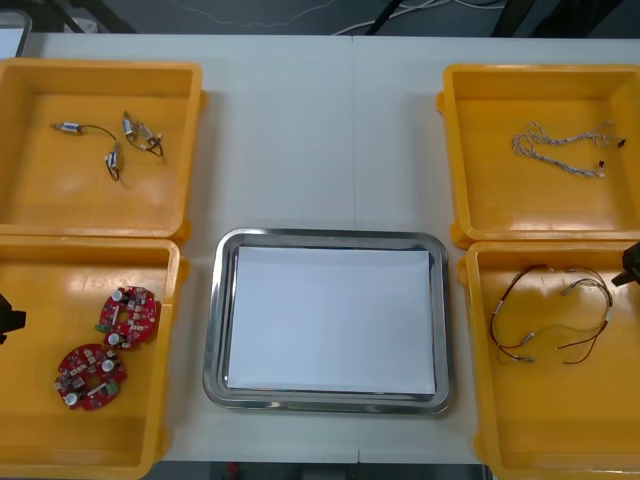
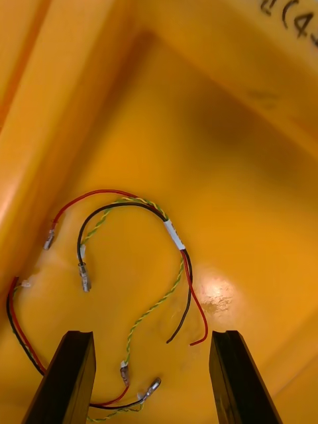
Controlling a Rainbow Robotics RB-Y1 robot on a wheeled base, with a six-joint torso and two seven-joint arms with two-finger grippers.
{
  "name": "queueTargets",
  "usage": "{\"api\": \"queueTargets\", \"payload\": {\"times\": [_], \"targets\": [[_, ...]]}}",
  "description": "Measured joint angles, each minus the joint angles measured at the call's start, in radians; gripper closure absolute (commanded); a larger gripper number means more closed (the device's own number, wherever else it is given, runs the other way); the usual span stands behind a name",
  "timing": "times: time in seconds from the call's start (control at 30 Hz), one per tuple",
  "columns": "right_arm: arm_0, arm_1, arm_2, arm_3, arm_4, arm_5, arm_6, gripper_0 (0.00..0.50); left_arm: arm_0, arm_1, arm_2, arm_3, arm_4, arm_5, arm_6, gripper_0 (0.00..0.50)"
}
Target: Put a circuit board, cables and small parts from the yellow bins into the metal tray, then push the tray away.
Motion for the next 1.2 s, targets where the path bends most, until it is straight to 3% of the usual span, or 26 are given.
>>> {"api": "queueTargets", "payload": {"times": [0.3, 0.6, 1.03, 1.2], "targets": [[0.012, 0.022, 0.0, 0.095, 0.001, -0.087, 0.0, 0.0, 0.029, -0.074, -0.033, 0.0, -0.042, -0.04, -0.001, 0.0], [0.04, 0.052, 0.0, 0.105, 0.008, -0.098, 0.008, 0.0, 0.061, -0.136, -0.052, 0.0, -0.075, -0.04, -0.001, 0.0], [0.092, 0.094, 0.006, 0.105, 0.03, -0.164, 0.039, 0.0, 0.118, -0.164, -0.071, 0.0, -0.128, -0.041, -0.001, 0.0], [0.107, 0.103, 0.016, 0.105, 0.038, -0.193, 0.075, 0.0, 0.119, -0.182, -0.104, 0.0, -0.19, -0.062, -0.001, 0.0]]}}
